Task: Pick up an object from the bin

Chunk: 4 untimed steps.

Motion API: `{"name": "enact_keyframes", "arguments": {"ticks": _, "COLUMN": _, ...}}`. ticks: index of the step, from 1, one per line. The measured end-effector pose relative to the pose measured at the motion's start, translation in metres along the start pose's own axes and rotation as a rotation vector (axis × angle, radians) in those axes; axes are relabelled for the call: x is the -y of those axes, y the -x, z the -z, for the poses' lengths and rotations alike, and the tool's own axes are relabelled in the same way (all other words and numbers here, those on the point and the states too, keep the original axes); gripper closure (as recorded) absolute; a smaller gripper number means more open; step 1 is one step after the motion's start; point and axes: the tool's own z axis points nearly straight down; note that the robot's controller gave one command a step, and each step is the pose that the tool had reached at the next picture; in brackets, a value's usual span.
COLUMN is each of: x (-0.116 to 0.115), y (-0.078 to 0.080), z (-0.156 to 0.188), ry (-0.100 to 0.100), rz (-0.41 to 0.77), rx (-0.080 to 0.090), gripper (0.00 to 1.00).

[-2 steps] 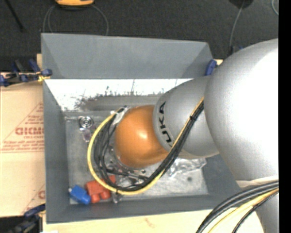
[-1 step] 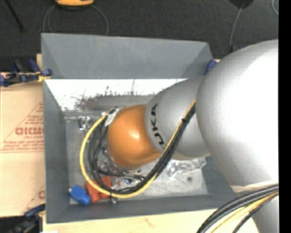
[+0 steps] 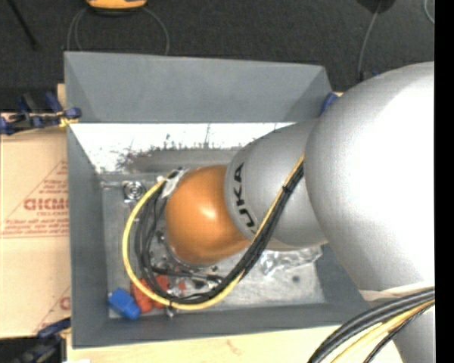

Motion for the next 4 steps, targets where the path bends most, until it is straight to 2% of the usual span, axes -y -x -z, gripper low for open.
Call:
{"name": "enact_keyframes", "arguments": {"ticks": 1, "x": 0.002, "y": 0.002, "z": 0.034, "ry": 0.005, "rz": -0.005, "rx": -0.017, "gripper": 1.00}}
{"name": "enact_keyframes", "arguments": {"ticks": 2, "x": 0.003, "y": 0.004, "z": 0.062, "ry": 0.005, "rz": -0.010, "rx": -0.018, "gripper": 1.00}}
{"name": "enact_keyframes", "arguments": {"ticks": 3, "x": 0.005, "y": 0.005, "z": 0.068, "ry": 0.005, "rz": -0.017, "rx": -0.018, "gripper": 1.00}}
{"name": "enact_keyframes", "arguments": {"ticks": 4, "x": 0.007, "y": 0.008, "z": 0.127, "ry": 0.004, "rz": -0.022, "rx": -0.015, "gripper": 1.00}}
